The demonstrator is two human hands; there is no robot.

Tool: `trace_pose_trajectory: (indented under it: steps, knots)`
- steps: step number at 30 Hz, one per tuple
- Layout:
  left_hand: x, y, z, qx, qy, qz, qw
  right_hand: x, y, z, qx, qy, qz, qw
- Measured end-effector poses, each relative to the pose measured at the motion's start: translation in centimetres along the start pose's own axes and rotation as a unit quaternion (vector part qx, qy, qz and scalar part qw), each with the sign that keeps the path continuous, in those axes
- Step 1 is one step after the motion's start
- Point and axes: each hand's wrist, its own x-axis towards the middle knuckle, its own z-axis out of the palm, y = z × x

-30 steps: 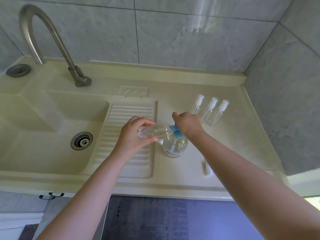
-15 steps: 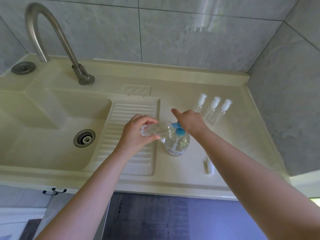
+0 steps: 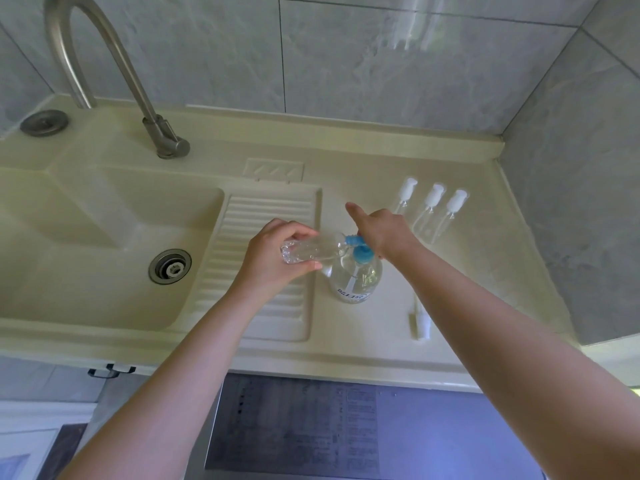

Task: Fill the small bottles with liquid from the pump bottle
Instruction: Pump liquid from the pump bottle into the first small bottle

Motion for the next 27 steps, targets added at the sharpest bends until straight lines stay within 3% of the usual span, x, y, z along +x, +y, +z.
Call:
trace_pose_trajectory:
  steps: [8, 18, 24, 27]
  knots:
    - [0.3, -0.2, 0.1, 0.011, -0.004, 0.005, 1.0, 0.0, 0.6, 1.2, -0.004, 0.068, 0.002, 0.998]
    - [0.3, 0.1, 0.0, 0.008, -0.002, 0.003, 1.0, -0.1, 0.0, 0.1, -0.022, 0.024, -0.006, 0.999]
    - [0.4, -0.3, 0.1, 0.009, -0.006, 0.008, 1.0, -0.3, 0.5, 1.3, -0.055, 0.085, -0.025, 0.995]
    - [0.4, -0.2, 0.1, 0.016, -0.009, 0.009, 1.0, -0.4, 0.6, 1.1, -0.04, 0.076, -0.023, 0.996]
